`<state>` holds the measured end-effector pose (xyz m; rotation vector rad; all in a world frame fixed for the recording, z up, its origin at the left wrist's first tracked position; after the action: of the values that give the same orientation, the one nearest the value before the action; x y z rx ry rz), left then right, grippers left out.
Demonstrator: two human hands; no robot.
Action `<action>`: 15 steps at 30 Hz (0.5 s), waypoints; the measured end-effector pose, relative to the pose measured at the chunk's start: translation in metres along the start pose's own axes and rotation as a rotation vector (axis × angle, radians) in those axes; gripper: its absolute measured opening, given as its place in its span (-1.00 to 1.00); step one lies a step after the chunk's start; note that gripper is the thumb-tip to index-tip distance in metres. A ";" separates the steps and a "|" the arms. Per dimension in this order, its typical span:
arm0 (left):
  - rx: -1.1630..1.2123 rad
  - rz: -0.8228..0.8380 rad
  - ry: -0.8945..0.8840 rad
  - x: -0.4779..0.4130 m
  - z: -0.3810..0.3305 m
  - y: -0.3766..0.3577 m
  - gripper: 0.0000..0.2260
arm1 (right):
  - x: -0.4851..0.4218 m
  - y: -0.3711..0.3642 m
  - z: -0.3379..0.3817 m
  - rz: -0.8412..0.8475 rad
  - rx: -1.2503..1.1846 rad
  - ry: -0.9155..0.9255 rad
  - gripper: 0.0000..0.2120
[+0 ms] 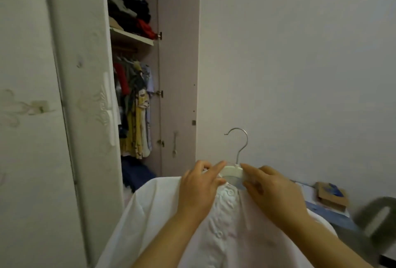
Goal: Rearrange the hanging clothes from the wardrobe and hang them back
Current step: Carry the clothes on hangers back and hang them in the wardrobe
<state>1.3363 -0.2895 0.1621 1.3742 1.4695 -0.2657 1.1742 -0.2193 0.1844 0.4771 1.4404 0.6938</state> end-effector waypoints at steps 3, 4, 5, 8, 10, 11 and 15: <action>-0.072 -0.035 0.043 -0.034 0.048 -0.013 -0.64 | -0.051 -0.054 -0.009 0.030 -0.078 0.072 -0.66; -0.093 -0.046 0.054 -0.046 0.063 -0.019 -0.64 | -0.068 -0.072 -0.013 0.040 -0.103 0.098 -0.66; -0.112 -0.061 0.066 -0.058 0.078 -0.025 -0.64 | -0.085 -0.090 -0.017 0.056 -0.121 0.121 -0.66; -0.160 -0.108 0.116 -0.096 0.119 -0.048 -0.64 | -0.138 -0.143 -0.034 0.056 -0.172 0.199 -0.67; -0.192 -0.118 0.156 -0.124 0.143 -0.062 -0.64 | -0.175 -0.174 -0.046 0.081 -0.206 0.233 -0.65; -0.209 -0.123 0.178 -0.139 0.155 -0.068 -0.64 | -0.194 -0.190 -0.051 0.113 -0.214 0.252 -0.64; -0.277 -0.177 0.252 -0.197 0.199 -0.088 -0.63 | -0.275 -0.247 -0.068 0.143 -0.262 0.341 -0.64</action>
<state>1.3242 -0.5813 0.1902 1.0840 1.7675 0.0036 1.1442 -0.5931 0.2109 0.2660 1.6121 1.1040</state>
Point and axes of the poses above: each hand's wrist, its own x-axis away from the middle knuckle, its own y-axis out of the back of the hand, z = x × y, the point moved 1 cm from there along -x, towards the middle knuckle
